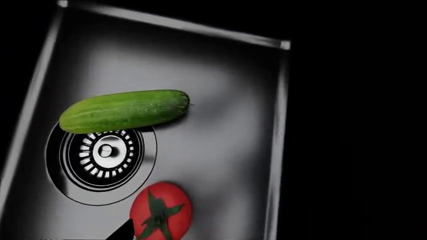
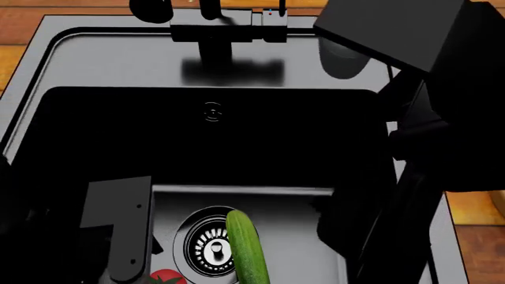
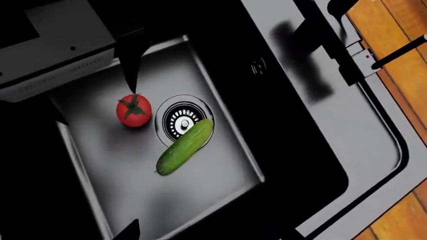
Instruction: Pick the vegetables from the sink and place them on the cutting board.
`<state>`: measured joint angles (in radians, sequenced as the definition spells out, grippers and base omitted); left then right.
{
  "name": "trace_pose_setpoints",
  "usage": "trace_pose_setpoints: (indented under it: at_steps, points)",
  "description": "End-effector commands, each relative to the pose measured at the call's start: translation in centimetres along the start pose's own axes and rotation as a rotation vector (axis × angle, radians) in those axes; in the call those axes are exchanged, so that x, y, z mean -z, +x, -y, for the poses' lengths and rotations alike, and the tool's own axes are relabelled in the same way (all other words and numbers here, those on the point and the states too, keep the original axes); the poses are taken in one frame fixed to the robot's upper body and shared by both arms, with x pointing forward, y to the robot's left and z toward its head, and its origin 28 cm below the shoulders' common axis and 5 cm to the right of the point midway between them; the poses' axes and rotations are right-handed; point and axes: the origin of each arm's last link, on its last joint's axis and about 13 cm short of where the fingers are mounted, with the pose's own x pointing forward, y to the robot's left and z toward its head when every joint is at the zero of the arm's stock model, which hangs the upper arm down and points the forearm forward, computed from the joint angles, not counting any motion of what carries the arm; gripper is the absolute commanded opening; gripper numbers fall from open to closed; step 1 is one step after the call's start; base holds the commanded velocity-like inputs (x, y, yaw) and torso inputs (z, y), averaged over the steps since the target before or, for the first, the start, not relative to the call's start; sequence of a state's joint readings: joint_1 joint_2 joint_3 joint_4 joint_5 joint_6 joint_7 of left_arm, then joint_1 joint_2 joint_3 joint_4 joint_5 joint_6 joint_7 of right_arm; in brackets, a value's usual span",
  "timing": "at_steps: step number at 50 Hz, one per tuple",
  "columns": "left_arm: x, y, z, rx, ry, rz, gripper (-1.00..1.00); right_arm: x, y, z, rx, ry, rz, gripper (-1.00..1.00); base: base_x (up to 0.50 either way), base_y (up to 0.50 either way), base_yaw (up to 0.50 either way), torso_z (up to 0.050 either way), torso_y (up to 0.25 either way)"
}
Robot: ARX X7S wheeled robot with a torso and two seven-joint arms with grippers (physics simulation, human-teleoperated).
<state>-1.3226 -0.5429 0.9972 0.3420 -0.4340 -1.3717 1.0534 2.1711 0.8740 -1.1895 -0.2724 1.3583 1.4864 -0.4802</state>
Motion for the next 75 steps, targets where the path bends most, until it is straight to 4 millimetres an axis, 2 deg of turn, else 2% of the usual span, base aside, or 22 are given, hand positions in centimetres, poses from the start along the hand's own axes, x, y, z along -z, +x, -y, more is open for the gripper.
trace_pose_setpoints:
  at_steps: [1, 6, 22, 42, 59, 75]
  points:
    - [-0.3, 0.4, -0.5, -0.014, 0.019, 0.017, 1.0, -0.2, 0.2, -0.3, -0.014, -0.024, 0.01, 1.0, 0.0, 0.0, 0.0, 0.0, 0.0]
    - [-0.2, 0.0, -0.9, -0.029, 0.012, 0.007, 1.0, -0.1, 0.4, -0.3, -0.015, -0.02, 0.012, 1.0, 0.0, 0.0, 0.0, 0.0, 0.0]
    - [-0.3, 0.5, -2.6, -0.1, 0.026, 0.006, 1.0, 0.4, 1.2, -0.4, -0.027, -0.014, 0.018, 1.0, 0.0, 0.0, 0.0, 0.0, 0.0]
    - [-0.2, 2.6, -3.4, -0.047, 0.047, -0.029, 1.0, 0.4, 1.8, -0.4, -0.038, -0.014, 0.023, 1.0, 0.0, 0.0, 0.0, 0.0, 0.0]
    - [0.5, 5.7, -3.9, -0.019, 0.044, -0.037, 1.0, 0.7, 2.7, -0.3, -0.057, -0.003, 0.023, 1.0, 0.0, 0.0, 0.0, 0.0, 0.0]
    - [1.3, 6.5, -4.3, -0.018, 0.052, -0.093, 1.0, 1.5, 3.3, -0.5, -0.065, 0.012, 0.025, 1.0, 0.0, 0.0, 0.0, 0.0, 0.0]
